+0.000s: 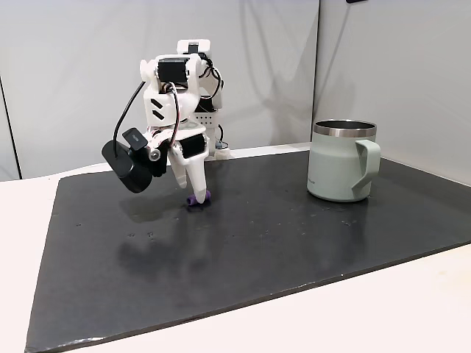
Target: Grasp a pengrip and put it in the cup.
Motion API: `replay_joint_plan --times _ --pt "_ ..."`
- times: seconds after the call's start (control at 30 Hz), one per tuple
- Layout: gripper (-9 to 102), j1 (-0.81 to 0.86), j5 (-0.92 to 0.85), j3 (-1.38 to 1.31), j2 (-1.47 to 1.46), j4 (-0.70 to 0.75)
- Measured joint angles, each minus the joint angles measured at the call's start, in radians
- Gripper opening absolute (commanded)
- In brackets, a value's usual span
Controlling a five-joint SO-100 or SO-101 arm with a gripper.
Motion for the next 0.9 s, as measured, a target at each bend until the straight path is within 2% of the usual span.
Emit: replay_joint_plan --times 0.5,0.9 --pt "20 -0.008 0.029 -0.213 -0.161 0.041" --pt "7 -0.018 0.051 -0.305 -0.222 0.04"
